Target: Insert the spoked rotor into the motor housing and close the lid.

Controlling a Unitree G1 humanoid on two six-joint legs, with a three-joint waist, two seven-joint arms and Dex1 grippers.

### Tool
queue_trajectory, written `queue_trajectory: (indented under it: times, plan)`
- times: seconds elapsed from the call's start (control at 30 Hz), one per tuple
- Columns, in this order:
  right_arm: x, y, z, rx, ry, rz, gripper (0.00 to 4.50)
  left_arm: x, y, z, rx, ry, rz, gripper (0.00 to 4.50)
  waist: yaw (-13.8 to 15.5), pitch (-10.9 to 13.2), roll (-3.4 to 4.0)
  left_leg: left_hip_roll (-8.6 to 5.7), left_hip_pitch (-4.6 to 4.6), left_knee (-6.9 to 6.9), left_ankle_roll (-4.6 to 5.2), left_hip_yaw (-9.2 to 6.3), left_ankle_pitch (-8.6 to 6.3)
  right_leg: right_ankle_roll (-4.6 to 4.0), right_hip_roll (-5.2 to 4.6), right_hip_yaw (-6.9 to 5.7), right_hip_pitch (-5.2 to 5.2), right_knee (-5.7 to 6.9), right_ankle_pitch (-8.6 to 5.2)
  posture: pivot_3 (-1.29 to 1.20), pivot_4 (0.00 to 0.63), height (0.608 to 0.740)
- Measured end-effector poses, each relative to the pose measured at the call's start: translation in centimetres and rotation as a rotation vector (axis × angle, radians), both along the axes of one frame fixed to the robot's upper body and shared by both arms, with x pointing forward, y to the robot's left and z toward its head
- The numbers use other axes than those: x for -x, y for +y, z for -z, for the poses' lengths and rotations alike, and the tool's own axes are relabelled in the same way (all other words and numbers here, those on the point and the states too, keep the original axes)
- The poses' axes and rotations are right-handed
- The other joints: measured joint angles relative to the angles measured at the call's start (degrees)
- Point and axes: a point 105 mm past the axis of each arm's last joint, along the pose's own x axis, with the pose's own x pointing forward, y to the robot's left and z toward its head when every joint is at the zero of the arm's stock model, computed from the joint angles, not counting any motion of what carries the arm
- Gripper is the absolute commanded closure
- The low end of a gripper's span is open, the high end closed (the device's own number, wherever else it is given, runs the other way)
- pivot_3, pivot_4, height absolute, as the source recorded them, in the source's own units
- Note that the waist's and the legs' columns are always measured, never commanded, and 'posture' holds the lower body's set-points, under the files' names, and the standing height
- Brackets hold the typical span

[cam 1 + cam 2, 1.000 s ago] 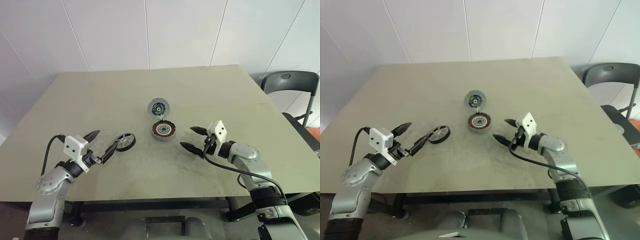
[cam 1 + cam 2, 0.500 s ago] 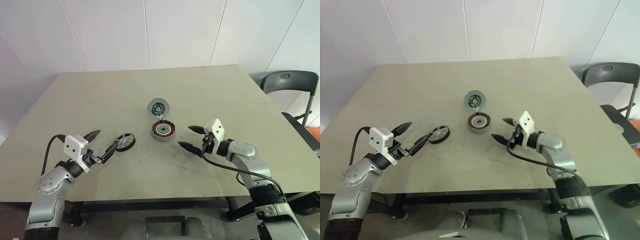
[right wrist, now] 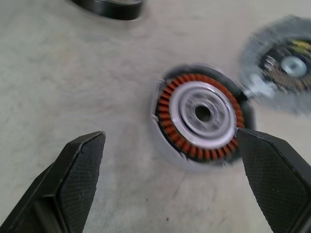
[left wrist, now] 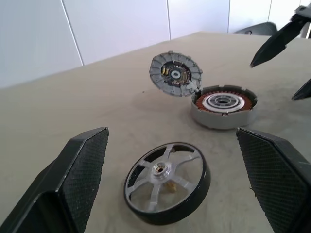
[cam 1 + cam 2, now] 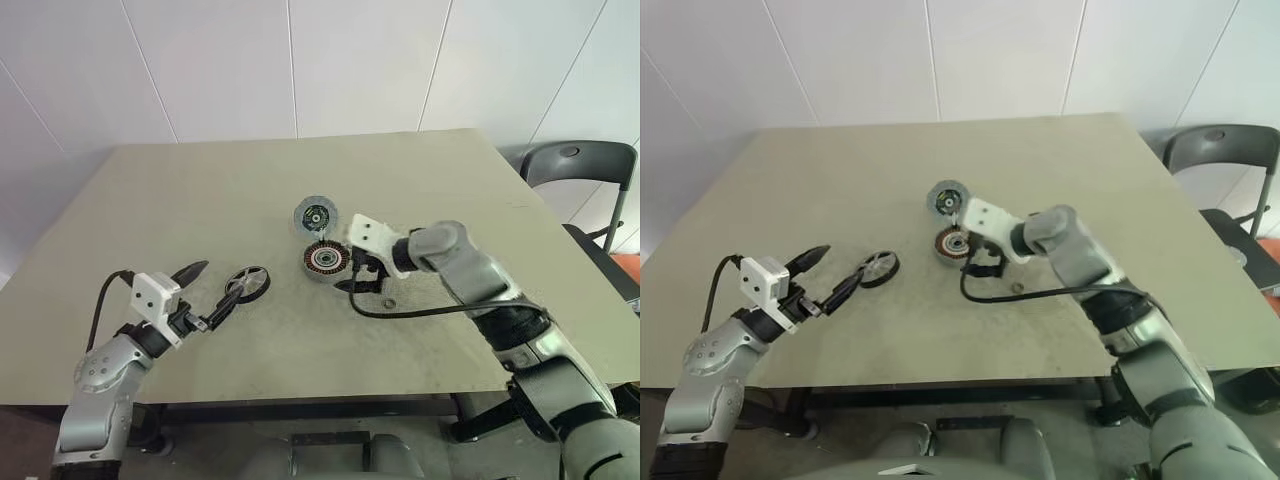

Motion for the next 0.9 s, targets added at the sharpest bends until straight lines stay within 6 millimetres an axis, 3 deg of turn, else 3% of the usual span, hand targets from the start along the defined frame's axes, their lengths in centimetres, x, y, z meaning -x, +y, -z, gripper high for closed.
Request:
queue_trajectory:
  times: [0.23, 0.63, 0.9]
  plan:
    - [0.0, 3.4, 0.1, 0.151, 0.043, -0.083, 0.0, -0.1, -0.3, -0.1, 0.003, -0.005, 0.011, 0.02, -0.1, 0.0, 0.0, 0.0, 0.02, 0.0, 0.0, -0.03, 0.0, -0.01, 0.03, 0.0, 0.0, 0.03, 0.01, 0.0, 0.0, 0.74]
    - [-2.0, 5.1, 1.5, 0.252, 0.113, -0.002, 0.0, 0.6, -0.5, 0.7, 0.027, 0.018, 0.024, 0.02, -0.3, 0.0, 0.01, 0.05, 0.03, -0.06, -0.01, -0.06, 0.0, -0.03, 0.1, 0.0, -0.09, 0.1, 0.05, 0.0, 0.0, 0.74]
    - [-2.5, 4.9, 2.6, 0.283, 0.139, 0.033, 0.0, 1.2, -0.7, 1.3, 0.052, 0.049, 0.041, 0.02, -0.3, 0.0, 0.01, 0.08, 0.03, -0.06, -0.01, -0.06, 0.0, -0.04, 0.14, 0.0, -0.1, 0.12, 0.06, 0.0, 0.0, 0.74]
